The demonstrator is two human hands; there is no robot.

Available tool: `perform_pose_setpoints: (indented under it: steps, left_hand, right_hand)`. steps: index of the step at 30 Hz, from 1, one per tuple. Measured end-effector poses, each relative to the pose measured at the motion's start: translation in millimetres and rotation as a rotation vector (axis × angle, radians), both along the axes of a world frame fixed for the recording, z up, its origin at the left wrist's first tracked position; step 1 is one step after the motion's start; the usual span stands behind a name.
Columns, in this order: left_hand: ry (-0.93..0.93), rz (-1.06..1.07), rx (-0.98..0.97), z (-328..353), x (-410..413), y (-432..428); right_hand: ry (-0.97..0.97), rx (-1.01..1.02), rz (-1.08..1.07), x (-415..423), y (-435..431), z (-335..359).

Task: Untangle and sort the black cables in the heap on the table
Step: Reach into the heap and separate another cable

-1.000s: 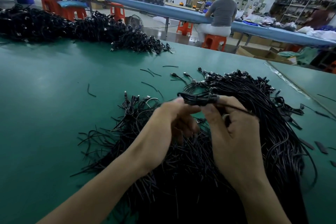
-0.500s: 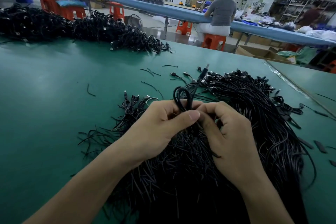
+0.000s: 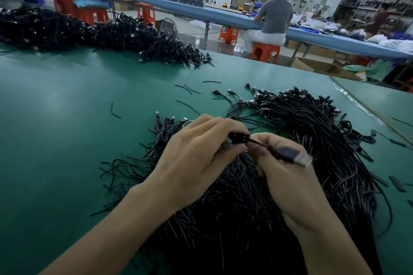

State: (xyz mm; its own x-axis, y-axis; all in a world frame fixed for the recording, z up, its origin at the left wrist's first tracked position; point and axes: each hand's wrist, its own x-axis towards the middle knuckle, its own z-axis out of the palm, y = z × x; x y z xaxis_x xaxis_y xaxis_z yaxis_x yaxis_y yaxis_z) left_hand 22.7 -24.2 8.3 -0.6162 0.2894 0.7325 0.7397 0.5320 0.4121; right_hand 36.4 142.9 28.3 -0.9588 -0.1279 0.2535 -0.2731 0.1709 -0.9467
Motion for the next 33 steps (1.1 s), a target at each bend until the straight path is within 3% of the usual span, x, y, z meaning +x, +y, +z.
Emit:
perform_pose_setpoints:
  steps: [4, 10, 12, 16, 19, 24, 28, 31, 33]
  left_hand:
    - [-0.353, -0.022, 0.248, -3, -1, 1]
    - [-0.528, 0.274, 0.554, -11, -22, -24]
    - [-0.489, 0.449, 0.467, -20, -30, -38]
    - [-0.566, 0.674, 0.087, -39, -39, -55]
    - [-0.632, 0.699, -0.021, -45, -38, -53]
    - [-0.592, 0.728, -0.159, -38, -32, -45]
    - [-0.425, 0.582, -0.098, -28, -27, -36]
    - [-0.434, 0.310, 0.012, -19, -21, -26]
    - [-0.456, 0.186, -0.023, -16, -17, -19]
  right_hand:
    - [-0.014, 0.026, -0.067, 0, 1, -1]
    - [-0.049, 0.520, -0.209, -7, 18, -11]
    - [-0.100, 0.703, -0.181, -6, 19, -14]
    - [-0.186, 0.913, -0.084, -2, 10, -21]
    - [-0.184, 0.945, -0.114, -1, 5, -24]
    - [-0.183, 0.893, -0.158, -2, 8, -22]
    - [-0.166, 0.832, -0.142, -2, 9, -17]
    - [-0.105, 0.741, -0.159, -2, 11, -12]
    - [-0.078, 0.687, -0.171, -2, 12, -8]
